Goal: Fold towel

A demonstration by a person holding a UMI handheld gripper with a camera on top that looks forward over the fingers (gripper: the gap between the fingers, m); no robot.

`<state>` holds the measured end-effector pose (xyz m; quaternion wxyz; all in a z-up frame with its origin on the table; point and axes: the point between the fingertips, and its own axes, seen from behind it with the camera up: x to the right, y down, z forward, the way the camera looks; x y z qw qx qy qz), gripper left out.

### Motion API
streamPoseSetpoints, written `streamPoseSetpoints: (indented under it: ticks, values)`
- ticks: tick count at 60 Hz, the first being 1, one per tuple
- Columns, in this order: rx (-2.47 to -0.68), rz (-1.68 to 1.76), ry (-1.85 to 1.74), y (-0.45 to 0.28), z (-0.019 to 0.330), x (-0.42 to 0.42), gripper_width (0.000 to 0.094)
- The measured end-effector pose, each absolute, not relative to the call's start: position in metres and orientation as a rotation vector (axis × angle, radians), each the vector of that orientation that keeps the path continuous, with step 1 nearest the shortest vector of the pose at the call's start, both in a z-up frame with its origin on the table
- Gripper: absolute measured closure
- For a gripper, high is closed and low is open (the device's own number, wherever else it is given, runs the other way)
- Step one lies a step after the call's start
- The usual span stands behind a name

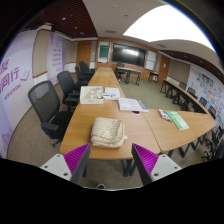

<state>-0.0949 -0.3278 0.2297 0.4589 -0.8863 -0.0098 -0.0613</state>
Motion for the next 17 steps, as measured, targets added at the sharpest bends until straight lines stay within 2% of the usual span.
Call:
streamPoseSetpoints:
  ticks: [17]
  values:
    - [-2.161,-0.171,-0.029,-0.39,0.251,-0.102,0.0081]
